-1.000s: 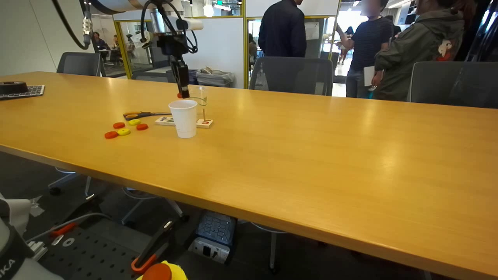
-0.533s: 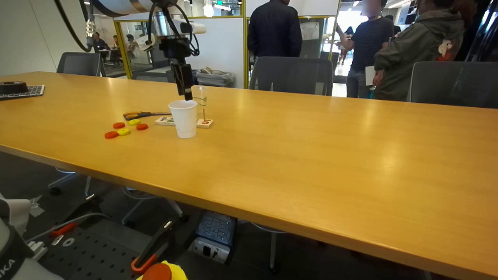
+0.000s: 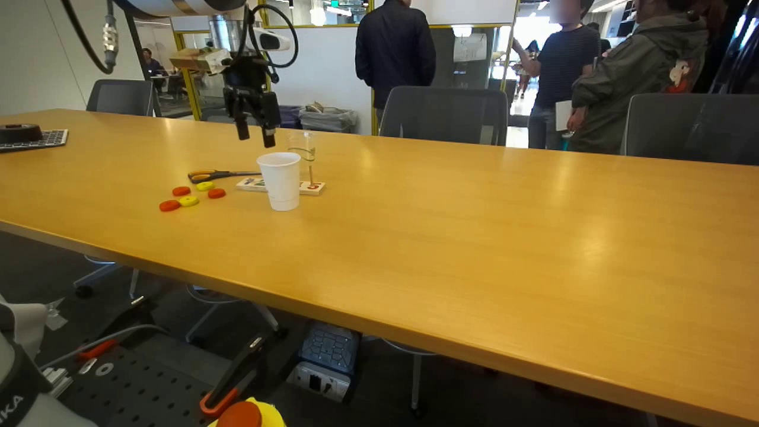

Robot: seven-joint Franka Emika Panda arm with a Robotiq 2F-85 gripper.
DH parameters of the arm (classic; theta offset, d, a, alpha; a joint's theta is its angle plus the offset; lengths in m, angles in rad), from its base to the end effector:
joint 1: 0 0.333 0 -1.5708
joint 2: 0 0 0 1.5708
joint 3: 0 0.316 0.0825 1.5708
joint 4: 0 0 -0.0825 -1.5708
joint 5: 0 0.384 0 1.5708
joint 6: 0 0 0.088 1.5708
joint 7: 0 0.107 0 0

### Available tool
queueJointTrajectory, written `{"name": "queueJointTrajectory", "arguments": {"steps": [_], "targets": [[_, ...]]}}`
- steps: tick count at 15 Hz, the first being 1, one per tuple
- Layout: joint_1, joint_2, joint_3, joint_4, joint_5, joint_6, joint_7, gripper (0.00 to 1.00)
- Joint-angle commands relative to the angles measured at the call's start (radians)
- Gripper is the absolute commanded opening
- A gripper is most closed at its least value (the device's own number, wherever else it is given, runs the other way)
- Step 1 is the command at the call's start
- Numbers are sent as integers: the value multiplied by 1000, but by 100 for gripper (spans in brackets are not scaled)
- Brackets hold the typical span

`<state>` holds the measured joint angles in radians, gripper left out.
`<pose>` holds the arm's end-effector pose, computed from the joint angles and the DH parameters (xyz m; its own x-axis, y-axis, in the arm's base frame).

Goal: Pick up the orange and yellow objects from the table and put them in the two cups

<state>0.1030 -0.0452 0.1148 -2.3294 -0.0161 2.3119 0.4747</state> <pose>0.4916 0.1086 0.3588 0.9693 -0.2436 0.0322 -0.2438 -0.9698 0.0030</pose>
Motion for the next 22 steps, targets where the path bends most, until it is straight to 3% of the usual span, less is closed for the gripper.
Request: {"name": "queueJointTrajectory", "arguments": {"steps": [1,7,10,16,18,20,22], "targets": [[38,-70,30,-62,116,23,-138,100],[94,-42,69,-128,311,73,-279,100],[107,-10,85,-147,337,126,-286,100],[117,111,104,-153,236,344,-121,100],[125,153,90,-154,140,403,-32,100],[135,201,67,-133,57,403,49,100],[140,233,54,-110,42,387,77,100]]}}
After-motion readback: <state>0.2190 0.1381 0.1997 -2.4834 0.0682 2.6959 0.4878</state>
